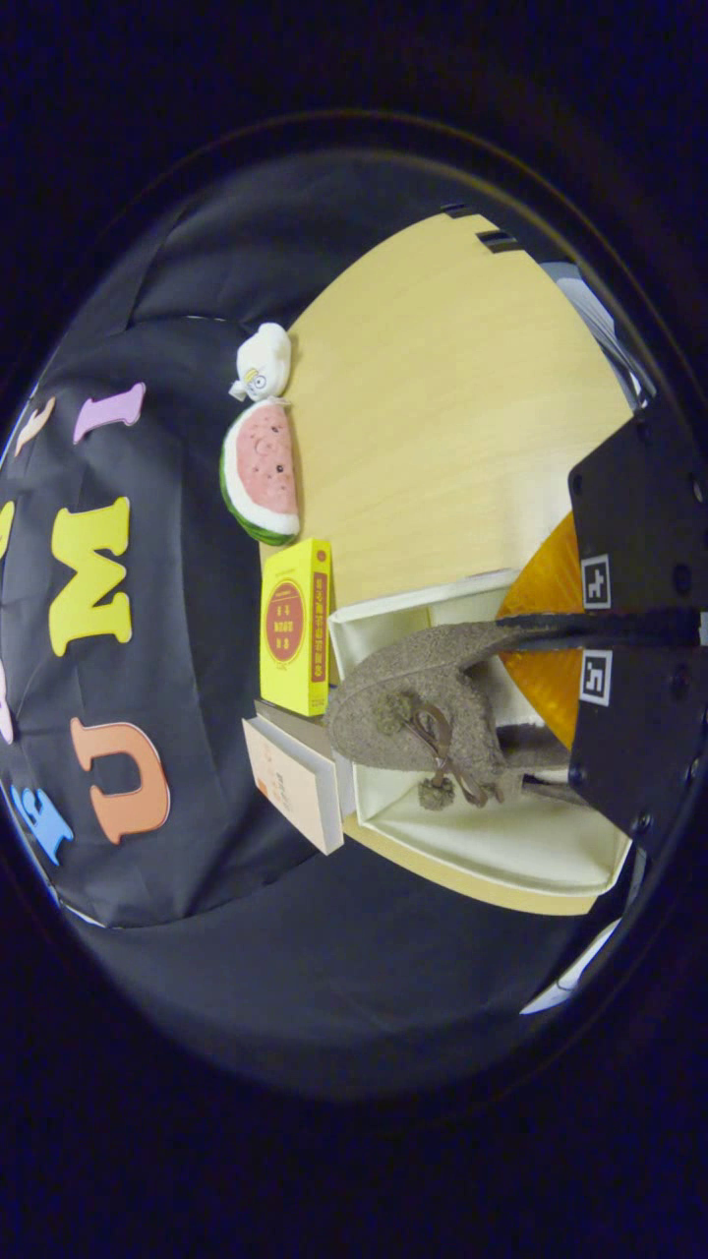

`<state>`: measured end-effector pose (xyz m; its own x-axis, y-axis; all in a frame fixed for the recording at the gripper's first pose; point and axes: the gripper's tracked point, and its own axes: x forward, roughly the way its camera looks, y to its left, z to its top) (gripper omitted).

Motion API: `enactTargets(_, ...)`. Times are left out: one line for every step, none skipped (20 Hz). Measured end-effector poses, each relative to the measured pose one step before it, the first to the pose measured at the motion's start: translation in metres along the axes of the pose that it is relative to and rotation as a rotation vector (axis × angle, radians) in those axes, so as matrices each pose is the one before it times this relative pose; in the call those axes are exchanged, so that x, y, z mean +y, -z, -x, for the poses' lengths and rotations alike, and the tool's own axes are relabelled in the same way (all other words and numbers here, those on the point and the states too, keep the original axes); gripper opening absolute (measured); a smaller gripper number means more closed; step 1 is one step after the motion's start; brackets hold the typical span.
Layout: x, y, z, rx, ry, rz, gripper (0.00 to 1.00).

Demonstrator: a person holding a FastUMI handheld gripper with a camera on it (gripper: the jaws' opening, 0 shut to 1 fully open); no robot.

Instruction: Open the storage box then place both shoes into the box .Put the left shoe in first, then the right shoe, with the right side of both shoes facing outward in a uniform manner.

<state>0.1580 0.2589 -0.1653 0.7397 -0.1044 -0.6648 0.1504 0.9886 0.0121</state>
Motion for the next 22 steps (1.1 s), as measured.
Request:
enactTargets(-0.00202,-0.00155,0.00133,-0.02274,0.01282,0.01682,0.0)
enactTargets(-0.00081,0.00089,0.0005,-0.01213,0.00758,0.00844,0.02)
enactTargets(0.00031,0.002,-0.00053,-0.00617,0.00111,-0.00423,0.02)
enactTargets(0.00034,0.0003,0.00019,-0.00484,-0.00191,-0.00493,0.02)
enactTargets(0.0007,-0.00179,-0.00065,-0.01029,-0.00653,-0.00261,0.02)
enactTargets(0.00016,0.0015,-0.00035,-0.00581,-0.00035,0.00002,0.05)
enactTargets(0.00426,-0.0011,0.00312,-0.01486,-0.01659,-0.00379,0.05)
enactTargets(0.00156,0.0003,0.00185,-0.0015,-0.01329,-0.00165,0.1)
enactTargets(-0.00458,-0.00143,0.0002,-0.01283,0.01285,-0.00368,0.14)
enactTargets(-0.00338,-0.00511,0.00082,-0.02409,0.00373,-0.00203,0.12)
enactTargets(-0.00081,-0.00574,0.00285,-0.02554,0.00065,-0.00003,0.09)
enactTargets(-0.00151,-0.00599,0.00191,-0.02691,0.00033,0.0018,0.13)
enactTargets(-0.00035,-0.00371,0.00459,-0.02344,-0.01336,0.00173,0.14)
enactTargets(-0.0024,-0.00539,0.00238,-0.02382,-0.00746,0.0037,0.24)
enactTargets(-0.00731,-0.00517,0.00429,-0.02238,0.00243,0.00533,0.3)
enactTargets(-0.00433,-0.00626,0.0046,-0.02689,-0.00416,0.00391,0.35)
enactTargets(-0.00426,-0.00498,0.00401,-0.0246,-0.00794,0.0047,0.39)
enactTargets(-0.00639,-0.00452,0.00496,-0.02407,-0.00214,0.00864,0.42)
enactTargets(-0.00875,-0.00531,0.00577,-0.02669,0.00379,0.00832,0.45)
enactTargets(-0.00853,-0.00674,0.00449,-0.03318,0.00741,0.01055,0.47)
enactTargets(-0.01123,-0.00806,0.00621,-0.04183,0.01709,0.01196,0.49)
enactTargets(-0.01044,-0.00956,0.00662,-0.04776,0.01544,0.01437,0.51)
